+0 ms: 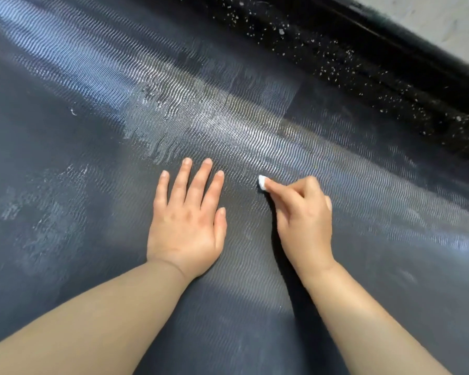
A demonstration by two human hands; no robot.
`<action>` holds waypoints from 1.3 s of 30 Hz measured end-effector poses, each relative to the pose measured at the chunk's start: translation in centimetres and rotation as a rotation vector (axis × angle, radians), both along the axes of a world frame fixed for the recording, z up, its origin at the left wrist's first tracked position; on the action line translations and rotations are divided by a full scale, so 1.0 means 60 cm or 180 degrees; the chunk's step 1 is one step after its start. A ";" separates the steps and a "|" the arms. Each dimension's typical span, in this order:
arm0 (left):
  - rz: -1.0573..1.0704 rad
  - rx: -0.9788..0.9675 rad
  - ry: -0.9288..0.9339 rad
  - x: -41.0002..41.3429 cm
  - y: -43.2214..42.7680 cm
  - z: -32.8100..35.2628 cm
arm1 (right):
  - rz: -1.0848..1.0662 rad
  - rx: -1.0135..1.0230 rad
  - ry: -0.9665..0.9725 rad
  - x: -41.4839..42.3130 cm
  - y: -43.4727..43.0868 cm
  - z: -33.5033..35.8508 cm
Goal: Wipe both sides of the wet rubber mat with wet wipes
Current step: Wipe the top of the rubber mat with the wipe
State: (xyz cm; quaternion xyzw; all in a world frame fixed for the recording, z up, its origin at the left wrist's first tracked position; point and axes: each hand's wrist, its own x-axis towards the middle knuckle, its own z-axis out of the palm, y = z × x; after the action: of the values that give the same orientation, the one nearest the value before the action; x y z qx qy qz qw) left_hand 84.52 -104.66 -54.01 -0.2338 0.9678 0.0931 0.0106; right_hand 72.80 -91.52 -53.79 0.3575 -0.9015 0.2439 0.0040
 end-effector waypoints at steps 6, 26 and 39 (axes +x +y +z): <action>-0.0024 -0.0054 -0.0020 0.002 -0.002 -0.002 | -0.0718 0.0125 0.0211 -0.182 -0.068 -0.006; -0.0024 0.0024 -0.0026 0.000 -0.003 -0.002 | -0.0505 -0.0031 -0.0098 -0.164 -0.108 0.001; -0.0020 0.0012 0.0059 -0.001 -0.002 -0.002 | 0.0081 -0.0227 -0.0094 -0.023 -0.094 0.001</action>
State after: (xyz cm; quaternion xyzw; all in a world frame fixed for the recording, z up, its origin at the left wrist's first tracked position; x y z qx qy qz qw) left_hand 84.47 -104.76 -54.11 -0.2298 0.9684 0.0970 0.0024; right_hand 71.42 -97.16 -53.73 0.3649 -0.8876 0.2813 0.0003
